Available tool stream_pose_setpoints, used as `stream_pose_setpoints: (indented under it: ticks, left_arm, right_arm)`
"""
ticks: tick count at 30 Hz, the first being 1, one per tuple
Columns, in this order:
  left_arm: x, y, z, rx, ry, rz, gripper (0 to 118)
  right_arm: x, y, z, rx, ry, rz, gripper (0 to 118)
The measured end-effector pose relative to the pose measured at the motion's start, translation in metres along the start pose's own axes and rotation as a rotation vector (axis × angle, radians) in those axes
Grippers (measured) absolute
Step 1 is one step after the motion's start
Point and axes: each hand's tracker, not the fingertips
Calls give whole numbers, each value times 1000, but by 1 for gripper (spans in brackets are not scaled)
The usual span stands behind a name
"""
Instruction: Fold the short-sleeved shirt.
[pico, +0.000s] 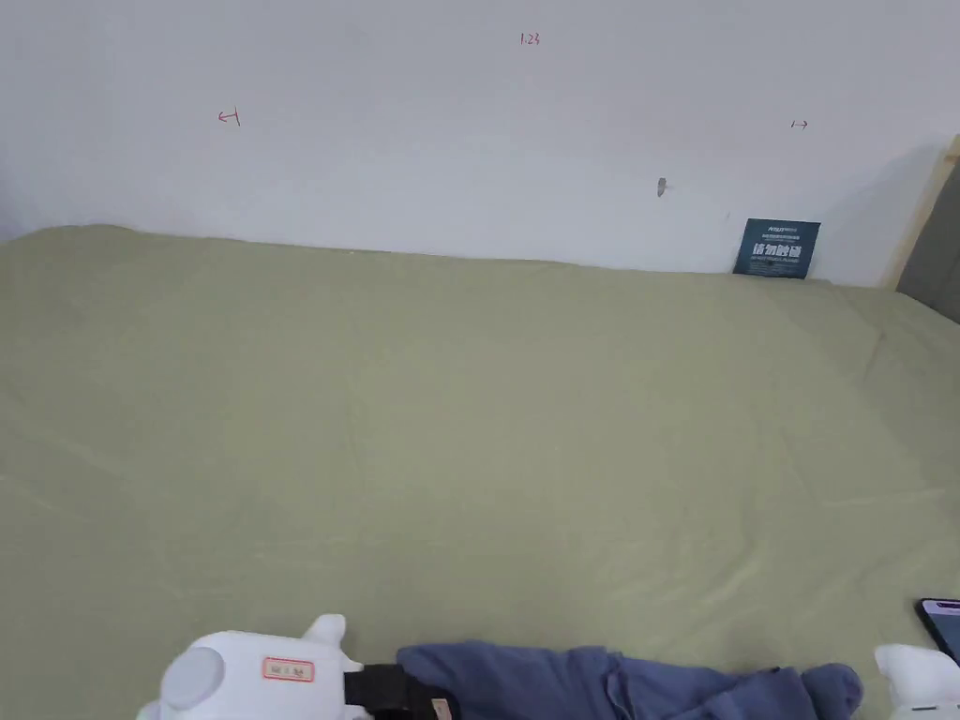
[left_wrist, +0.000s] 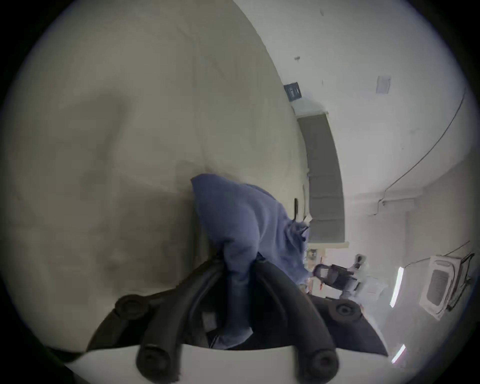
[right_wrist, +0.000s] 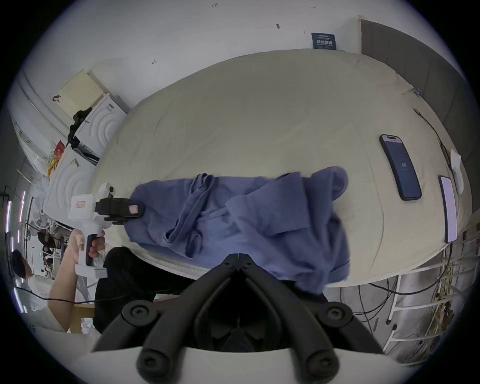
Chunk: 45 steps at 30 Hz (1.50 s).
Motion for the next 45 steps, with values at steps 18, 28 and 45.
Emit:
stream_pose_setpoints:
  ticks: [18,28,45]
  left_arm:
    - [63,-9,221,370,349,-101,13]
    - [115,-3,47,42,299,-331,13]
    - [88,-13,35,140,56,-212,55]
  right_arm:
    - [-45,21,-41,-39,74,62,0]
    - [-26,14,-20,-23,36,41,0]
    - [-25,9,-20,-22,35,20,0]
